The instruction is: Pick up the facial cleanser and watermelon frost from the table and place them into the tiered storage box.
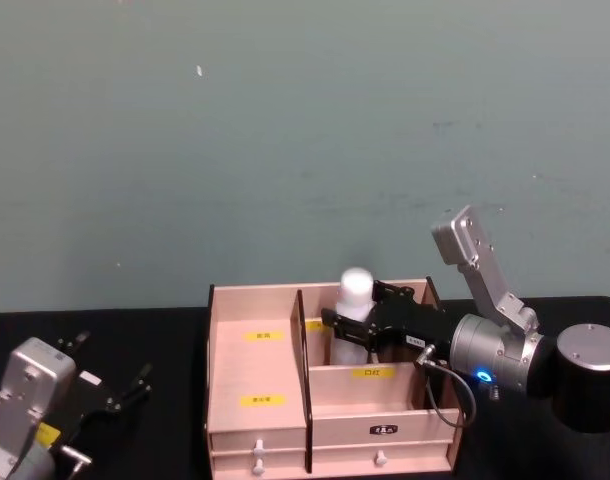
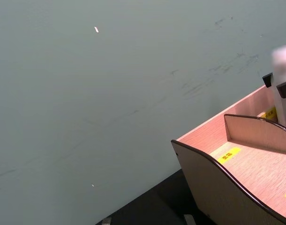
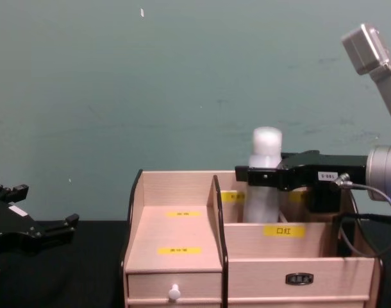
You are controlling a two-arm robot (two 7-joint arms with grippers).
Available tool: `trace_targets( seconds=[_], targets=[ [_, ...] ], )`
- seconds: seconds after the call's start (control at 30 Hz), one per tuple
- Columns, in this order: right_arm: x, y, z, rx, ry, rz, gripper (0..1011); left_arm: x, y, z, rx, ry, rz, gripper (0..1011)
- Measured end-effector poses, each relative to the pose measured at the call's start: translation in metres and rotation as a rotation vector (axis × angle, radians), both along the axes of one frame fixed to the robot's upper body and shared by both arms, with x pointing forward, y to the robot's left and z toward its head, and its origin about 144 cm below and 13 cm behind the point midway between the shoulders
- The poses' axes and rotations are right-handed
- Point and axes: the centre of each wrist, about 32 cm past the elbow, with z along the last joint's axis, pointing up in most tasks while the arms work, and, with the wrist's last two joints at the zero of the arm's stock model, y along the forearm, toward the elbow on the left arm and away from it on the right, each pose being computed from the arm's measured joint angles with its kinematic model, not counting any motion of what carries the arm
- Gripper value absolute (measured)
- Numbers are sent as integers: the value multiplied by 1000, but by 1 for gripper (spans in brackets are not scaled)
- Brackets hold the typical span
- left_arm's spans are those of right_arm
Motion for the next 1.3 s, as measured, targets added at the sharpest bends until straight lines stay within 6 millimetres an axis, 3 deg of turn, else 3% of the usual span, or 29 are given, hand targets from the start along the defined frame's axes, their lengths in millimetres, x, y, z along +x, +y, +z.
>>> trace_targets(
  seconds=[0.4,1.03,1.3],
  targets=[
    [0,0,0,1,-1,1,997,0,0,0,0,0,0,1001],
    [0,0,0,1,-1,1,1000,0,0,0,0,0,0,1001],
    [-10,-8,5,19,-11,-37,1000,0,0,0,0,0,0,1001]
  ],
)
